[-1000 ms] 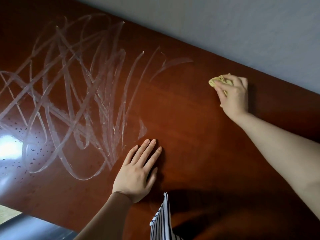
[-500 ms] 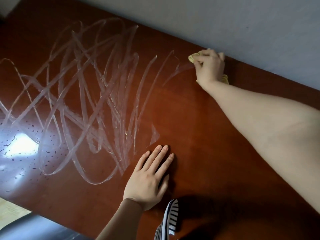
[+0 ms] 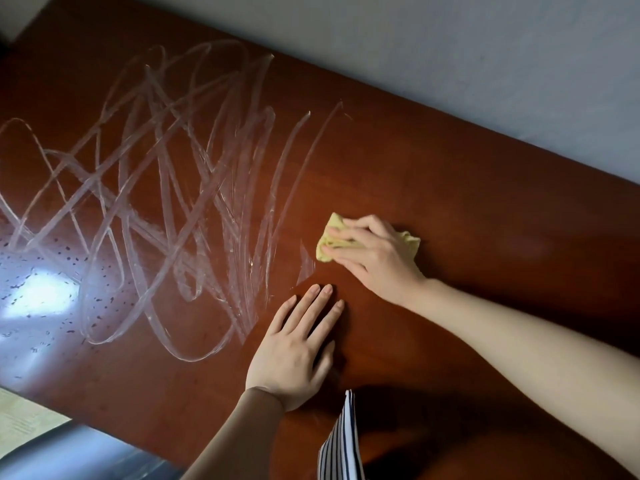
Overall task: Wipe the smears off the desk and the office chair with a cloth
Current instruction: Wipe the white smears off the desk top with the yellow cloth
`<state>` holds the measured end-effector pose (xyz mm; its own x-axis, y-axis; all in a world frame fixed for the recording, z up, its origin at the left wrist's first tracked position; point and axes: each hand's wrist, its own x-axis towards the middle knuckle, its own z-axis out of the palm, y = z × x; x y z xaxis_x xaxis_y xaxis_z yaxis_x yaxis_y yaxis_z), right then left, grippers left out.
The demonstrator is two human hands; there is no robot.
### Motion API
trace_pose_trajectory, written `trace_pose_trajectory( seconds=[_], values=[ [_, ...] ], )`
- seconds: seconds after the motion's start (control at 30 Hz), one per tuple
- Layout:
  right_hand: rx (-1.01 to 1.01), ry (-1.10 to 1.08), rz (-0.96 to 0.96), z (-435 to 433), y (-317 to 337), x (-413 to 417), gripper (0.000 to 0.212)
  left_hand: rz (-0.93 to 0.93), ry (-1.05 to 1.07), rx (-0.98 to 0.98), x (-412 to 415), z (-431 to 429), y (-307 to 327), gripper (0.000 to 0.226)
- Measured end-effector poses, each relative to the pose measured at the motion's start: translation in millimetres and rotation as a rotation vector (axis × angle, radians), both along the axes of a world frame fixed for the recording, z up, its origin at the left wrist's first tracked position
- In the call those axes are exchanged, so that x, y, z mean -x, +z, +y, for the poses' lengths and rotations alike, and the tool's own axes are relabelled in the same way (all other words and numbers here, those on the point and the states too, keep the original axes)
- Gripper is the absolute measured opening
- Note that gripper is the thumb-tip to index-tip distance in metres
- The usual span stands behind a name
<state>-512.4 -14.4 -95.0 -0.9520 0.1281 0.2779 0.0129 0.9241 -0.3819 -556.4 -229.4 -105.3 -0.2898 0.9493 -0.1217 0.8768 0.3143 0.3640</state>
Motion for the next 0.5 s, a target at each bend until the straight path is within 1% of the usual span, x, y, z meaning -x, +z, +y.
trace_pose_trajectory(
  seconds=[0.1, 0.17, 0.3, 0.5],
  values=[
    [-0.041, 0.105, -0.011, 12, -1, -37, 0.023, 0.005, 0.000, 0.000, 0, 0, 0, 0.058],
    [-0.081, 0.119, -0.030, 29, 1, -55, 0.027, 0.006, -0.002, 0.000, 0, -1, -1, 0.057],
    [-0.114, -0.053, -0.035, 69, 7, -70, 0.028, 0.005, 0.007, -0.013, 0, -1, -3, 0.057],
    [-0.112, -0.356, -0.107, 131, 13, -49, 0.023, 0.006, 0.006, -0.040, -1, 1, -3, 0.057]
  ],
)
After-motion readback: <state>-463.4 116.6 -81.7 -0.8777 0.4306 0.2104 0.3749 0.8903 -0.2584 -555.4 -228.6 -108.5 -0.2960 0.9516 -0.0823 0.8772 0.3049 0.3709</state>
